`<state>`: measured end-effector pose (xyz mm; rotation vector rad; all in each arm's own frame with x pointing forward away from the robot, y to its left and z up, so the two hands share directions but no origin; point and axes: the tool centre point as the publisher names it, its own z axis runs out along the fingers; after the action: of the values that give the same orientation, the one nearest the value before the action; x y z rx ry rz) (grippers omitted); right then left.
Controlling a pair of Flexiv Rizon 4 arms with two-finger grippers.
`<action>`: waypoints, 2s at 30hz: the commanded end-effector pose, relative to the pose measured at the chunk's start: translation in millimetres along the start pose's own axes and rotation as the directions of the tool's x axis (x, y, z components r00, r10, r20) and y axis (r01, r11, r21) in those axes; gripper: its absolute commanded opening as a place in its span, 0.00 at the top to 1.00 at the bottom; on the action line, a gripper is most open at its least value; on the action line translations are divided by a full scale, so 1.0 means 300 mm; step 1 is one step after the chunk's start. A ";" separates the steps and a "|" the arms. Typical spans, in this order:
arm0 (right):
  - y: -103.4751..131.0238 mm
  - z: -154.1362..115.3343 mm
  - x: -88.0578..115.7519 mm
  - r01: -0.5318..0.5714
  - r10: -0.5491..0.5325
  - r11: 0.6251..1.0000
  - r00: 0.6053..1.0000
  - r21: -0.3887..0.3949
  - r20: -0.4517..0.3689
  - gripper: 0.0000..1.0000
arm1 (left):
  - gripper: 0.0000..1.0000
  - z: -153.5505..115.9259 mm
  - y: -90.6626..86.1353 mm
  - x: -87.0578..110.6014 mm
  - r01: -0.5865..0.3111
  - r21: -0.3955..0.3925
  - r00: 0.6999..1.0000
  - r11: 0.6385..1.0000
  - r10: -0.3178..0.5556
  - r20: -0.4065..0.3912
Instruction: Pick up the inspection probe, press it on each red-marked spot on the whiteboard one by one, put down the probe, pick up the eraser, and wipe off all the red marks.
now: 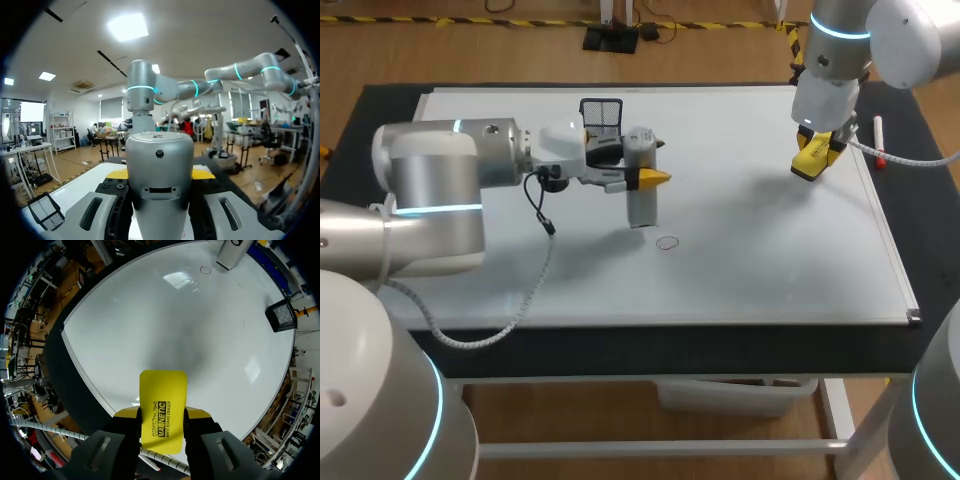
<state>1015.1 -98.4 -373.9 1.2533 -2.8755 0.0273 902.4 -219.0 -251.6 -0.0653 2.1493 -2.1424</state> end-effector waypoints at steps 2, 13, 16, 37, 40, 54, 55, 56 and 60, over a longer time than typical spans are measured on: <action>-0.002 -0.003 -0.001 0.002 -0.002 1.000 1.000 0.001 -0.004 1.00 | 1.00 -0.077 -0.021 -0.036 0.005 -0.009 0.999 1.000 -0.004 0.037; -0.002 -0.003 -0.001 0.002 -0.002 1.000 1.000 0.001 -0.004 1.00 | 1.00 -0.256 0.007 -0.151 0.036 -0.035 0.990 0.999 -0.031 0.141; -0.002 -0.003 -0.001 0.002 -0.002 1.000 1.000 0.001 -0.004 1.00 | 1.00 -0.297 0.019 -0.183 0.047 -0.039 0.985 0.998 -0.039 0.170; -0.002 -0.003 -0.001 0.002 -0.002 1.000 1.000 0.001 -0.004 1.00 | 1.00 -0.533 0.048 -0.319 0.074 -0.053 0.946 0.996 -0.054 0.320; -0.002 -0.003 -0.001 0.002 -0.002 1.000 1.000 0.001 -0.004 1.00 | 1.00 -0.565 0.047 -0.331 0.075 -0.052 0.941 0.996 -0.053 0.334; -0.002 -0.003 -0.001 0.002 -0.002 1.000 1.000 0.001 -0.004 1.00 | 1.00 -0.657 0.035 -0.356 0.080 -0.049 0.925 0.996 -0.055 0.377; -0.002 -0.003 -0.001 0.002 -0.002 1.000 1.000 0.001 -0.004 1.00 | 1.00 -0.657 0.035 -0.356 0.080 -0.049 0.925 0.996 -0.055 0.377; -0.002 -0.003 -0.001 0.002 -0.002 1.000 1.000 0.001 -0.004 1.00 | 1.00 -0.657 0.035 -0.356 0.080 -0.049 0.925 0.996 -0.055 0.377; -0.002 -0.003 -0.001 0.002 -0.002 1.000 1.000 0.001 -0.004 1.00 | 1.00 -0.657 0.035 -0.356 0.080 -0.049 0.925 0.996 -0.055 0.377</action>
<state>1015.1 -98.3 -373.9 1.2535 -2.8755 0.0273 988.7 -12.3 -259.0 -0.5184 2.0088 -1.9020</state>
